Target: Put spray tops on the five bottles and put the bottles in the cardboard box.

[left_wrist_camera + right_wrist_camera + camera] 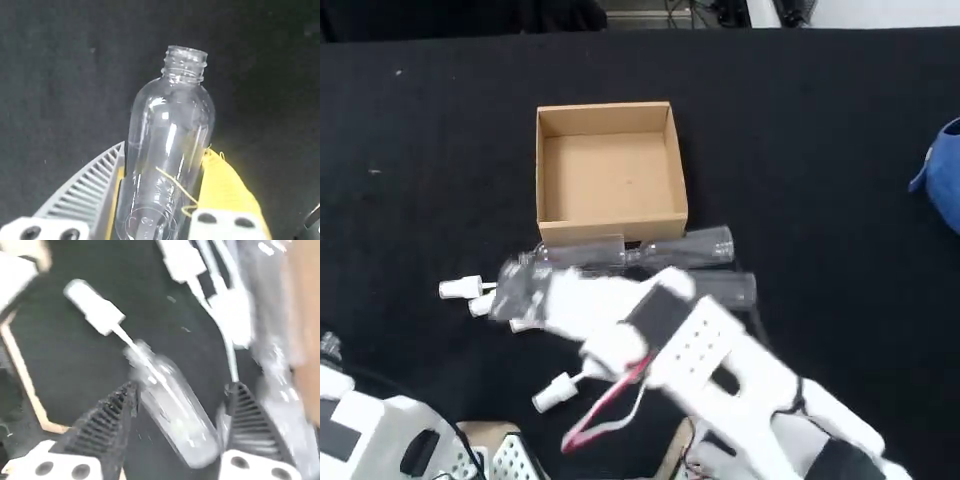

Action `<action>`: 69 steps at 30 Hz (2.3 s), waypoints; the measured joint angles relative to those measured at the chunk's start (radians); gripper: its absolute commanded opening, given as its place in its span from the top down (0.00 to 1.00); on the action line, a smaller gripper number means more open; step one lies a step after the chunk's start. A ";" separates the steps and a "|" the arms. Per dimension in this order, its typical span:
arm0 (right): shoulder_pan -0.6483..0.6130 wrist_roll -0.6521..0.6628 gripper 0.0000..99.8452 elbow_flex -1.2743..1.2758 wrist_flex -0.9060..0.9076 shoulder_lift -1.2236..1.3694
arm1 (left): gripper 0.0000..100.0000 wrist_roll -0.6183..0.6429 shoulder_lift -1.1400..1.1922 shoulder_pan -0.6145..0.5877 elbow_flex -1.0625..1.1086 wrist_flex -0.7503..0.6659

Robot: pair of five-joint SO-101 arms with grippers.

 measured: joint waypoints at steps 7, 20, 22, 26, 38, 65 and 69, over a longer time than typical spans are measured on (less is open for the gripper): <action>-0.091 -0.003 0.70 0.032 -0.157 0.216 | 0.97 0.130 0.000 -0.029 0.000 -0.005; -0.219 0.026 0.70 0.014 -0.293 0.482 | 0.97 0.198 0.000 -0.029 0.000 -0.003; -0.222 0.031 0.70 0.014 -0.308 0.505 | 0.97 0.198 0.000 -0.029 0.000 -0.003; -0.222 0.031 0.70 0.014 -0.338 0.545 | 0.97 0.198 0.000 -0.029 0.000 -0.003; -0.233 0.034 0.77 -0.121 -0.345 0.744 | 0.97 0.198 0.000 -0.014 0.000 -0.003; 0.077 -0.417 0.99 -0.750 -0.296 0.362 | 0.97 0.511 0.000 0.207 -0.005 -0.060; 0.158 -0.473 0.99 -0.896 -0.298 0.358 | 0.97 0.651 -0.040 0.270 -0.025 -0.046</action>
